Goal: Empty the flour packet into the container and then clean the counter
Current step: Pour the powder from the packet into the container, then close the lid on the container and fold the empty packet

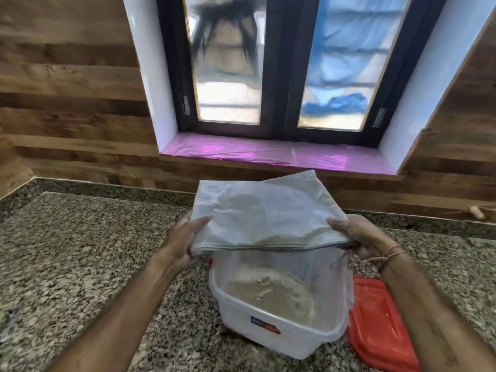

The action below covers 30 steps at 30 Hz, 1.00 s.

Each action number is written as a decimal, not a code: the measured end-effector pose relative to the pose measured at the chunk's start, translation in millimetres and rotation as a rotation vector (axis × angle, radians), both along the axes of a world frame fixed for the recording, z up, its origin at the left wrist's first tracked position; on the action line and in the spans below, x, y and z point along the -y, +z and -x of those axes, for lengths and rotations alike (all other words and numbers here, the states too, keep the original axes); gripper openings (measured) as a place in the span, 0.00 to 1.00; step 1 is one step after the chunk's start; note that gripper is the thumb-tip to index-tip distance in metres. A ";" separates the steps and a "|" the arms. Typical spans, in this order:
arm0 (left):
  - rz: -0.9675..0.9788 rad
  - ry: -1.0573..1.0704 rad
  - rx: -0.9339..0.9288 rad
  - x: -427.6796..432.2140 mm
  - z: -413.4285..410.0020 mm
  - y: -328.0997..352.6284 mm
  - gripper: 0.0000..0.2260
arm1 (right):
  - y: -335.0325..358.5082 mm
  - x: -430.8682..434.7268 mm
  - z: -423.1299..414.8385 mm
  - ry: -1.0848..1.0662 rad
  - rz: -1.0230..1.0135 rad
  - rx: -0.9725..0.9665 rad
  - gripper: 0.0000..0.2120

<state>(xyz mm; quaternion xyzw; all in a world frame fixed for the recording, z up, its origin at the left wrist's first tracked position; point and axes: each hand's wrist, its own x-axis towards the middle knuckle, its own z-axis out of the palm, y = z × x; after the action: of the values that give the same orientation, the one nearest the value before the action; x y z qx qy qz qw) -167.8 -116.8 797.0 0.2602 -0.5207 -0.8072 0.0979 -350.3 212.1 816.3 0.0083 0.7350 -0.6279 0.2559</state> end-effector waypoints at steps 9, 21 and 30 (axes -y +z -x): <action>0.077 -0.161 0.026 72.6 3.9 -10.0 0.19 | 20.2 57.2 -35.8 -0.083 -0.033 0.042 0.12; 0.126 -0.044 0.218 276.0 -74.6 -45.8 0.15 | 21.5 261.5 -71.9 0.095 -0.137 0.027 0.06; 0.280 0.214 0.429 331.4 -171.2 -138.4 0.18 | -107.9 373.6 -114.0 0.139 -0.355 -0.074 0.08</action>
<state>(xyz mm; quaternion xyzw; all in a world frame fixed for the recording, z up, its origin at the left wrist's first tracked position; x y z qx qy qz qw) 3.4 -448.3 658.6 0.4625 -0.6055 -0.6391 0.1051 -236.4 -161.5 708.4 -0.0203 0.8419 -0.4691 0.2659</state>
